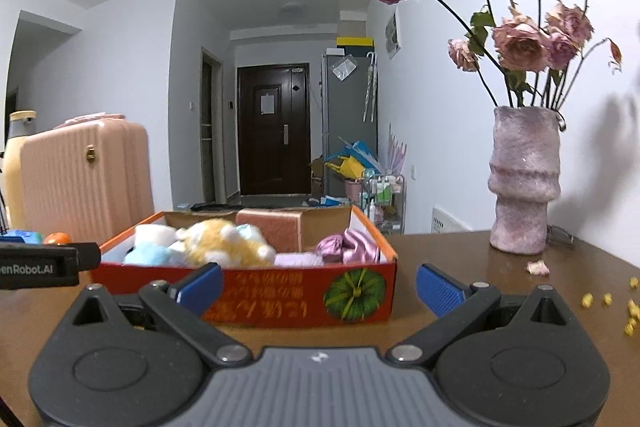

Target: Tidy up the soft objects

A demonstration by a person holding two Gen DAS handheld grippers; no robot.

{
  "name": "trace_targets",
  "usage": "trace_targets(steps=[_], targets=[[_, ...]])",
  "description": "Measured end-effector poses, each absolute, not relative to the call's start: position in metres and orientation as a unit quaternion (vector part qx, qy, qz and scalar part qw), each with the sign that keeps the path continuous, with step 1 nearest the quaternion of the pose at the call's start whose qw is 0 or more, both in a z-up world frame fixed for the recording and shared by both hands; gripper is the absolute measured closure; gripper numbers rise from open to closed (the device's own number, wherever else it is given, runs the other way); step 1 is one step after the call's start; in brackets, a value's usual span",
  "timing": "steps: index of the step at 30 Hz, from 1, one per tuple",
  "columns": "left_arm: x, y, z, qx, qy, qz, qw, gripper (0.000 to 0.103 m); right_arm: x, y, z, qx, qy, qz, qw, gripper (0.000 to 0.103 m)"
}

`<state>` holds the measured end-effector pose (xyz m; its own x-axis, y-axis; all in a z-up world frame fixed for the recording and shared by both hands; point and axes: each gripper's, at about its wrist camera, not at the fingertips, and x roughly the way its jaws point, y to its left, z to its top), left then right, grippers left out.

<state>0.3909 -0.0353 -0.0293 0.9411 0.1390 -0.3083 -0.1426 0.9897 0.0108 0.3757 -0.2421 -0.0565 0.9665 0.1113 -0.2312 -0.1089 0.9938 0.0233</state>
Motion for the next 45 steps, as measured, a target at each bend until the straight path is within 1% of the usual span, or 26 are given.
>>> trace_targets(steps=[11, 21, 28, 45], targets=[[0.305, -0.036, -0.026, 0.011, 0.158, 0.058, 0.986, 0.000, 0.295, -0.243, -0.048, 0.003, 0.139, 0.064, 0.988, 0.000], [0.243, -0.042, -0.012, 0.014, 0.140, 0.034, 0.990, 0.000, 0.247, -0.255, -0.025, 0.029, 0.121, 0.062, 0.990, 0.000], [0.220, -0.045, -0.001, 0.019, 0.125, 0.026, 0.992, 0.000, 0.226, -0.256, -0.017, 0.027, 0.107, 0.068, 0.992, 0.000], [0.203, -0.045, 0.008, 0.019, 0.115, 0.028, 0.993, 0.000, 0.199, -0.251, -0.013, 0.010, 0.081, 0.081, 0.993, 0.000]])
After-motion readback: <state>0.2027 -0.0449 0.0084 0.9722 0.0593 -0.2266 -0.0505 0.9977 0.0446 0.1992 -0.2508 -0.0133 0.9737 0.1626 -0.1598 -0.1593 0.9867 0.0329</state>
